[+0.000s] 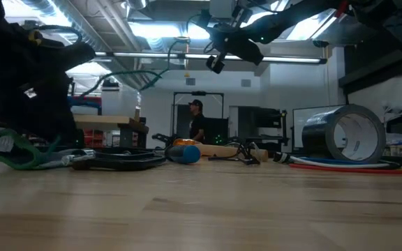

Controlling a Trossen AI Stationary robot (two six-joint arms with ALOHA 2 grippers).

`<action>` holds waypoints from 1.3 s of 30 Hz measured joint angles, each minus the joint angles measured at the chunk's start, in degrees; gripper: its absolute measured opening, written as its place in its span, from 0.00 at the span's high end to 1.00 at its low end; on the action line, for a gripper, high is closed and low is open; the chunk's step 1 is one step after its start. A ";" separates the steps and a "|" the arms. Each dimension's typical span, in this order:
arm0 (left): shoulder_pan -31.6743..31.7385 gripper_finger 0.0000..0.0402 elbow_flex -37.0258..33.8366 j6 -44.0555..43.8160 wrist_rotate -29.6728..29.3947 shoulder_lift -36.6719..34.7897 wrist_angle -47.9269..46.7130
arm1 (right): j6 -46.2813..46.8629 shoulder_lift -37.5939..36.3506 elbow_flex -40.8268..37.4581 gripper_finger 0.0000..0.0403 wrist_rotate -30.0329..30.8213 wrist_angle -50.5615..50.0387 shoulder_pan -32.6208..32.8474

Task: Coil cords
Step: Uncoil the green wire from the spool, then coil the green wire onto the spool

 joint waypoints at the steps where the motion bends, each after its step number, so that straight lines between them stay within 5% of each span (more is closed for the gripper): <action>1: 0.00 0.73 0.00 0.02 -0.31 0.00 0.84 | 0.00 0.00 0.00 1.00 0.00 -0.02 0.00; 7: 0.02 0.60 0.00 1.62 -9.92 0.00 8.91 | -0.82 -3.29 -0.02 1.00 0.21 -0.19 0.00; 13: 0.29 0.59 0.03 11.82 -22.25 -0.15 15.98 | -2.51 -11.12 -0.02 1.00 0.09 -0.36 -0.31; 21: 2.68 0.59 0.09 20.50 -25.63 -0.42 17.54 | -7.00 -22.94 0.00 1.00 1.15 -5.41 -0.89; 25: 4.03 0.59 0.09 23.42 -25.66 -0.42 17.55 | -15.65 -28.51 0.00 1.00 7.68 -16.03 -0.85; 32: 6.36 0.59 0.07 30.67 -29.26 -0.43 20.42 | -31.11 -34.72 0.00 1.00 30.76 -37.83 -0.68; 39: 8.52 0.59 0.08 43.29 -33.99 -2.10 26.35 | -32.35 -35.88 -3.74 1.00 32.61 -42.39 2.43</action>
